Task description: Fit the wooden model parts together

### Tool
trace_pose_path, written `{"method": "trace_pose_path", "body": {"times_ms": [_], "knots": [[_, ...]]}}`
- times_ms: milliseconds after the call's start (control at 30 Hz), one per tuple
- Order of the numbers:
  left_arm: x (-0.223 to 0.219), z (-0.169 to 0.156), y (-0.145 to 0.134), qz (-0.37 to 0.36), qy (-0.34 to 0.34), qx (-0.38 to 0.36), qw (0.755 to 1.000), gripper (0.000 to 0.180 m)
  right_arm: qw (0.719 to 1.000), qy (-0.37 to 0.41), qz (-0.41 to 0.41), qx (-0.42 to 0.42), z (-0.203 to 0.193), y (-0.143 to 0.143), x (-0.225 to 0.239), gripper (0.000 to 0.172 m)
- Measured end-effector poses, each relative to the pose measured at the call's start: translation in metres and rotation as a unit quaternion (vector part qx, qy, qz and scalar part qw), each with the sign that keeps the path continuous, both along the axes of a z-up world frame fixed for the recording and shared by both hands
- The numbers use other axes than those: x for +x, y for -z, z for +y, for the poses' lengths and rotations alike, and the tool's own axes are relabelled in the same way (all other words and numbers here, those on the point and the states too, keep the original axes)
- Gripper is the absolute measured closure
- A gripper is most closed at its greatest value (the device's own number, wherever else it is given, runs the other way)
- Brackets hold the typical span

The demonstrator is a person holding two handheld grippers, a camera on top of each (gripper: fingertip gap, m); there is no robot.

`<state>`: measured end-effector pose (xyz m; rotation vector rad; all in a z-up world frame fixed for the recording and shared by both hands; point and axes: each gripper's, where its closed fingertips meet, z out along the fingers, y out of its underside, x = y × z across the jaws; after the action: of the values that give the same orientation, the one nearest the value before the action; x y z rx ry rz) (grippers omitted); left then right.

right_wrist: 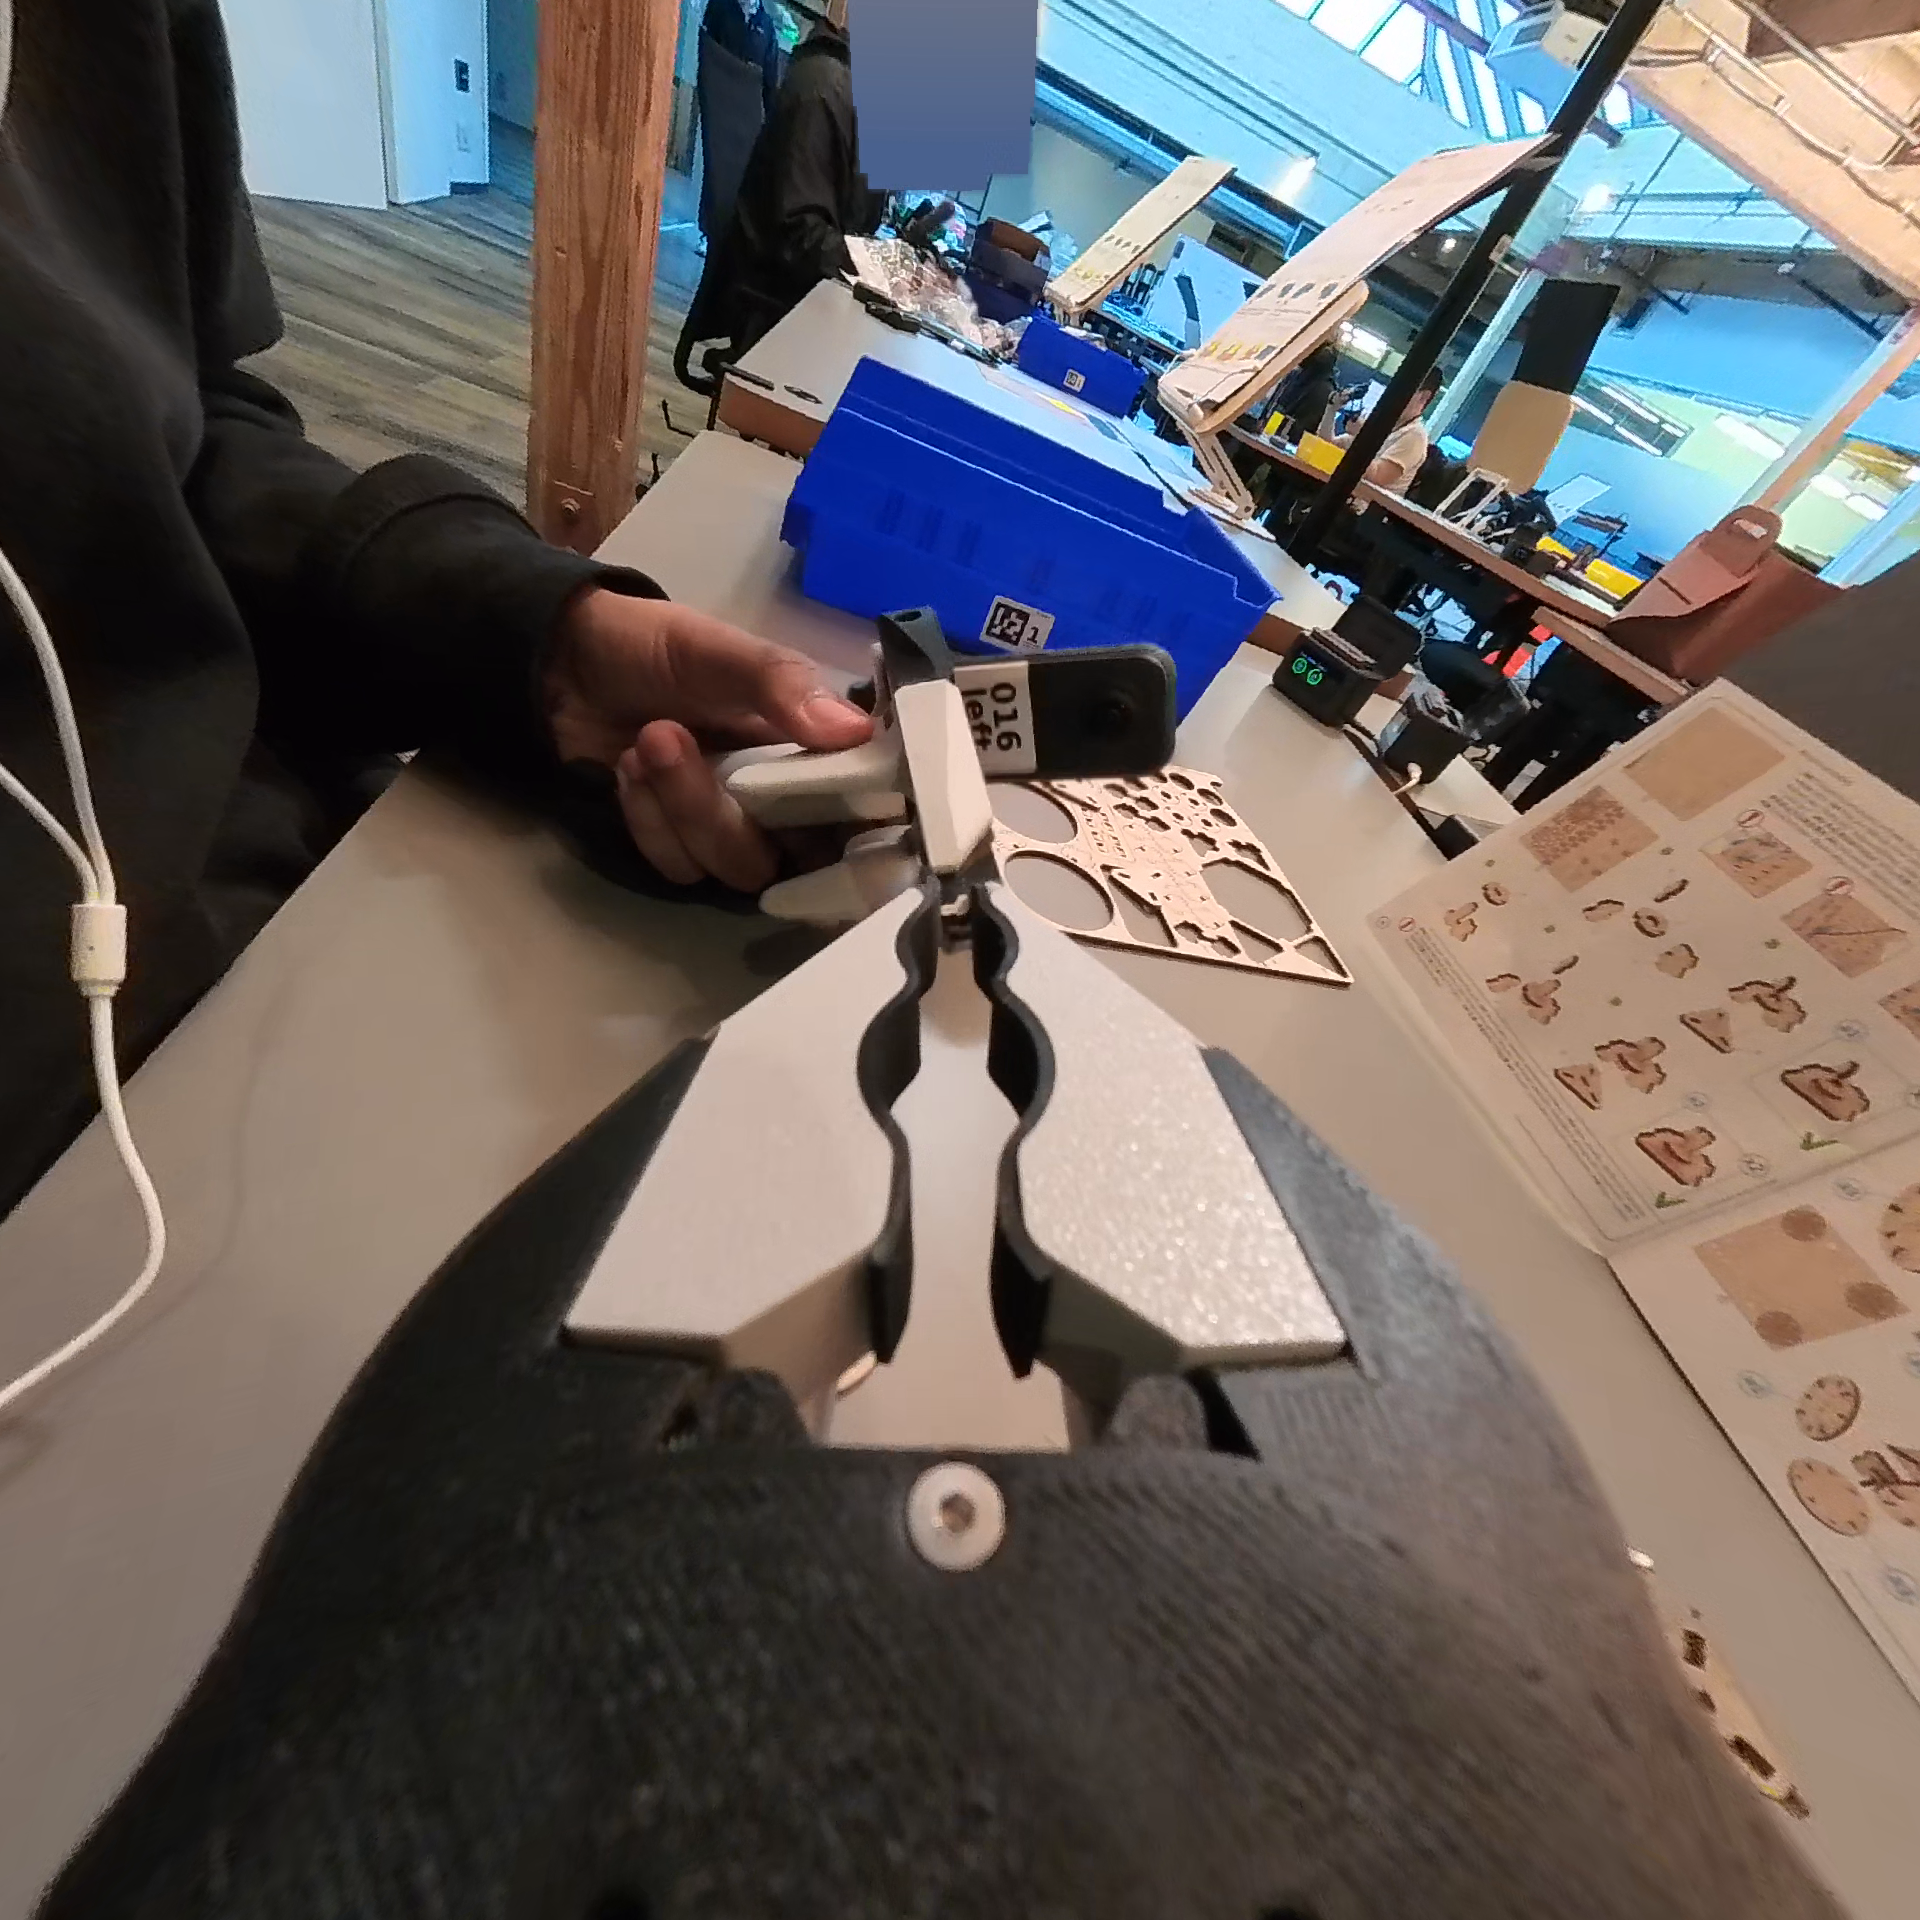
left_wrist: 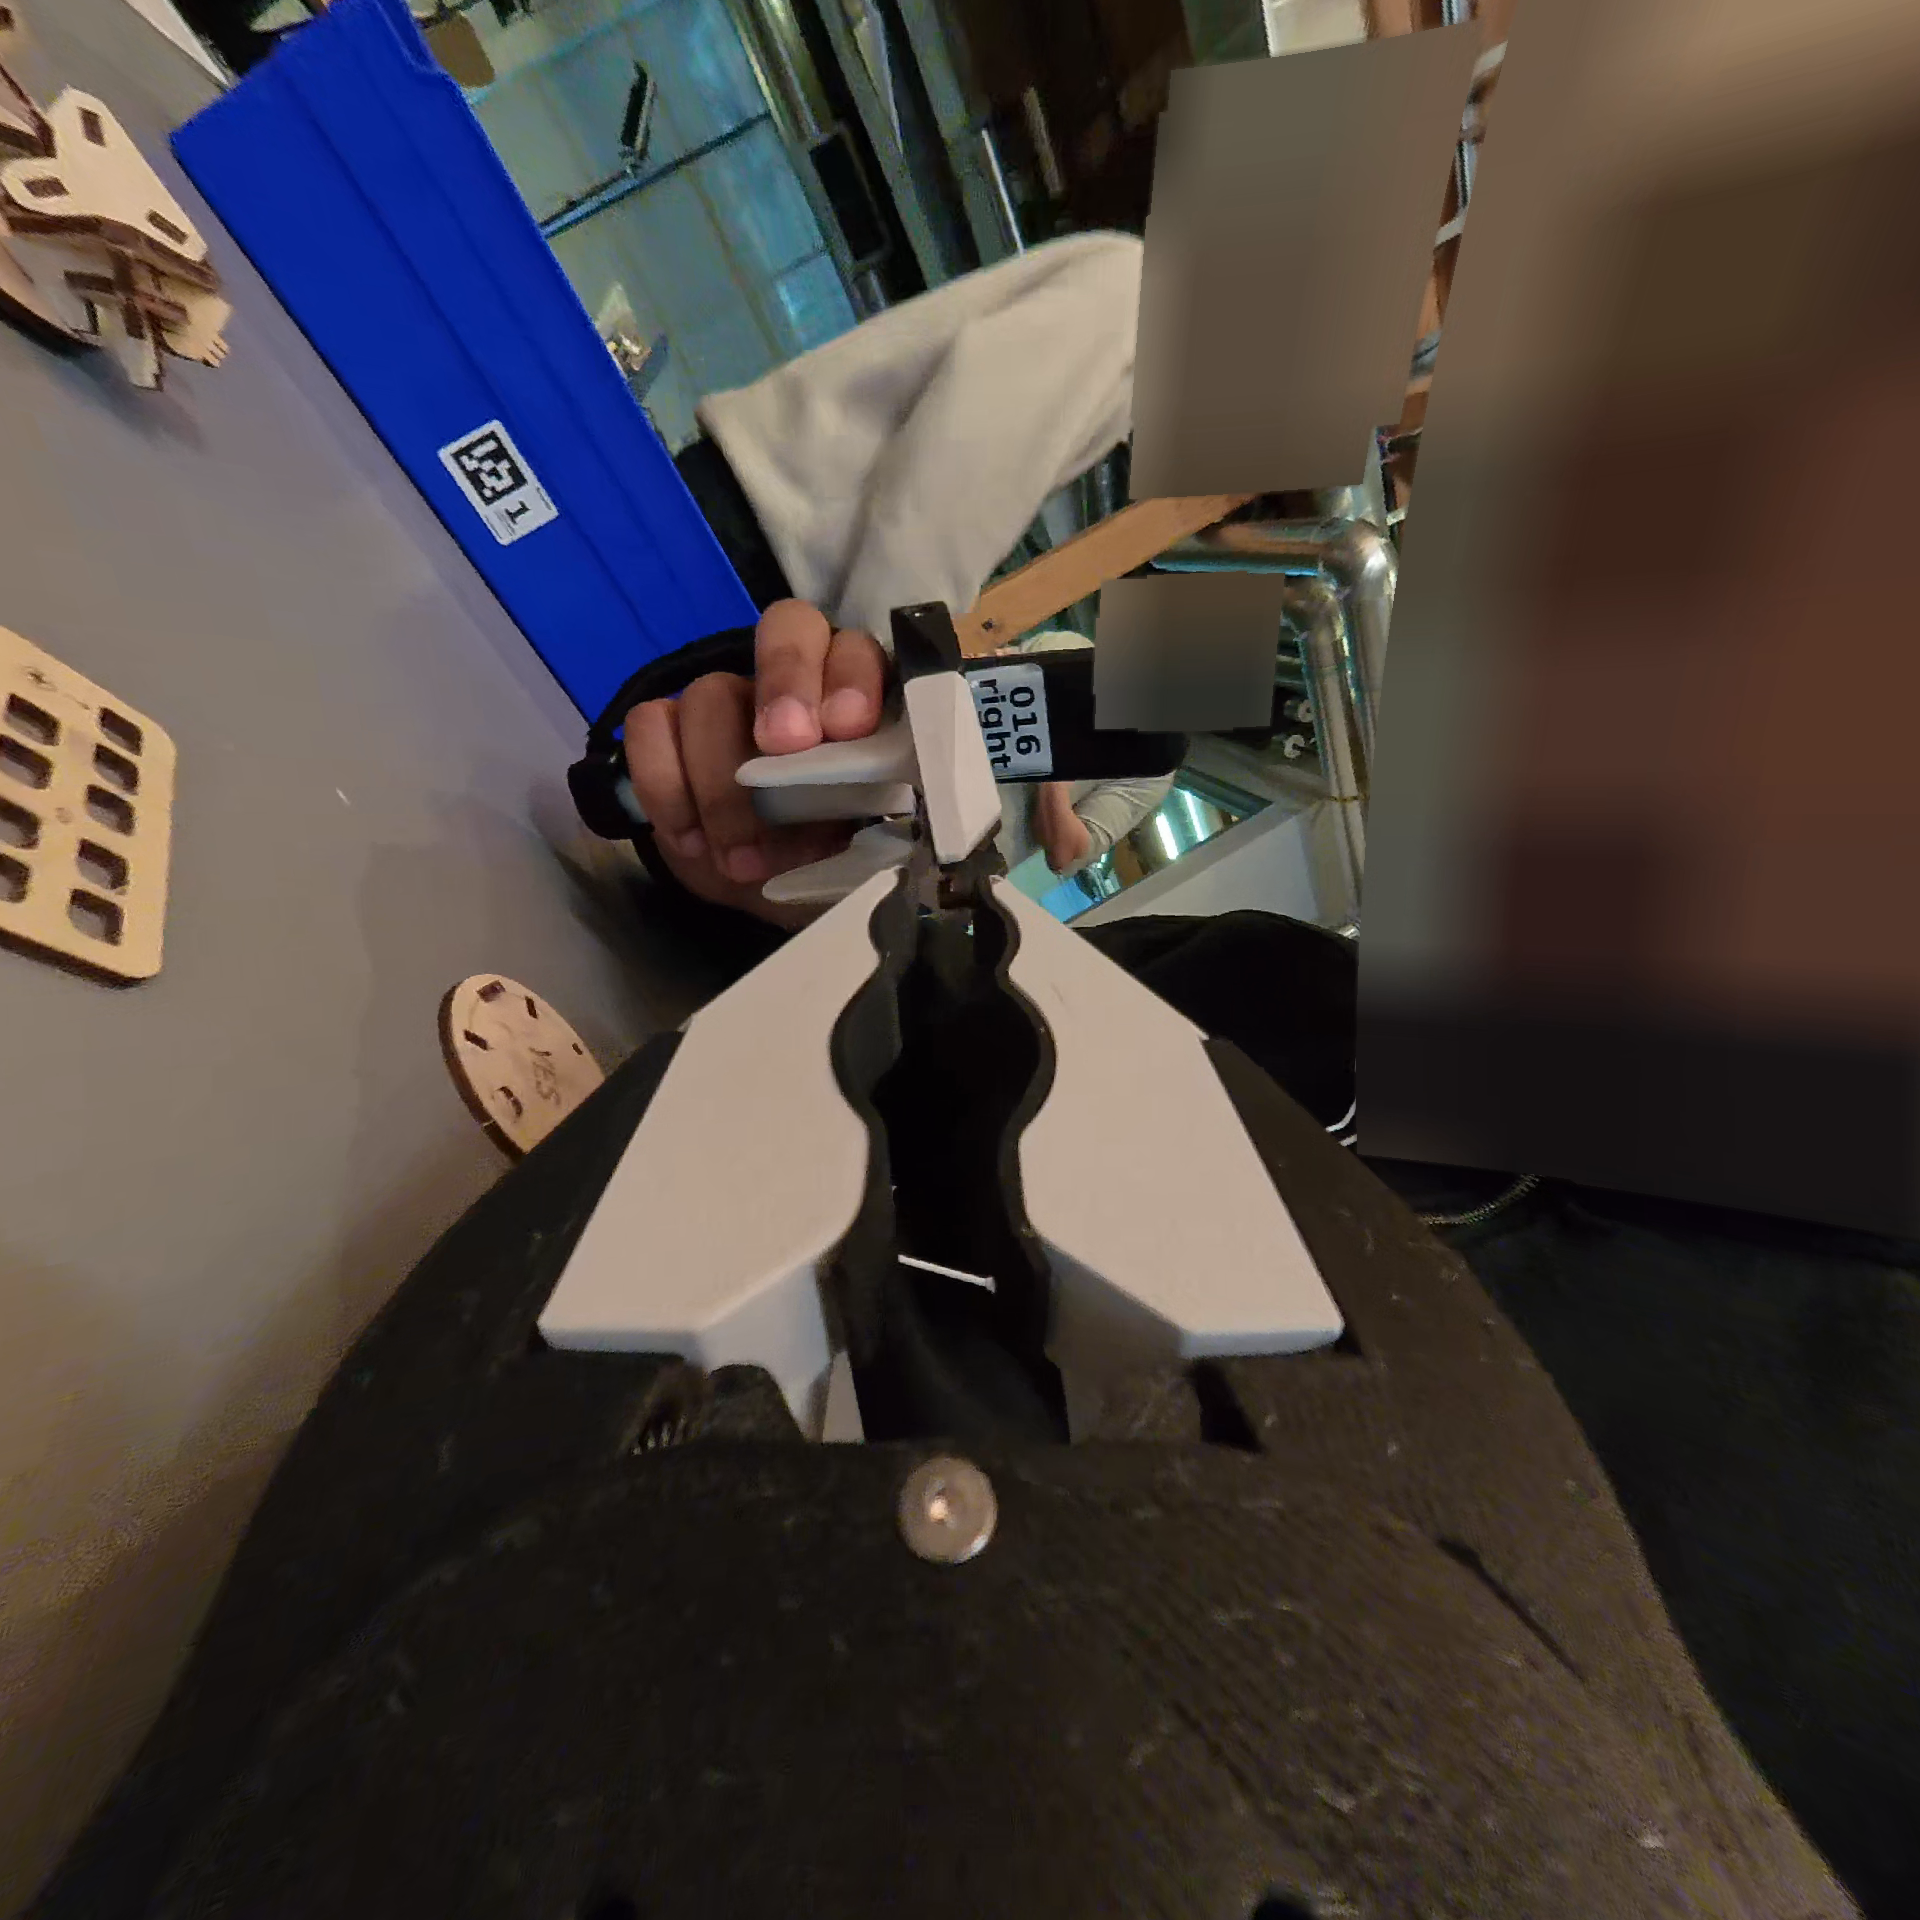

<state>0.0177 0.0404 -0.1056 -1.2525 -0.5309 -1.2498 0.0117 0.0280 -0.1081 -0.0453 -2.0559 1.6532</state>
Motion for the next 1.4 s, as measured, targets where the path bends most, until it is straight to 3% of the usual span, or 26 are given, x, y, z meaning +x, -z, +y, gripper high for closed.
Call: {"method": "trace_pose_path", "body": {"times_ms": [433, 767, 1067, 1400], "knots": [[-0.003, -0.002, -0.002, -0.011, -0.005, 0.009, 1.0, 0.18, 1.0, 0.001, -0.021, -0.007, 0.001, -0.002, 0.001, 0.168], [0.005, 0.001, -0.003, -0.029, 0.028, 0.016, 0.999, 0.167, 0.999, -0.018, -0.022, -0.024, -0.003, -0.005, 0.006, 0.168], [0.004, -0.002, -0.009, -0.052, 0.04, 0.041, 0.997, 0.178, 0.999, -0.019, -0.018, -0.03, -0.002, -0.008, 0.006, 0.168], [0.0, -0.004, -0.009, -0.044, 0.021, 0.039, 0.998, 0.178, 0.999, -0.014, -0.019, -0.028, 0.001, -0.007, 0.003, 0.166]]}}
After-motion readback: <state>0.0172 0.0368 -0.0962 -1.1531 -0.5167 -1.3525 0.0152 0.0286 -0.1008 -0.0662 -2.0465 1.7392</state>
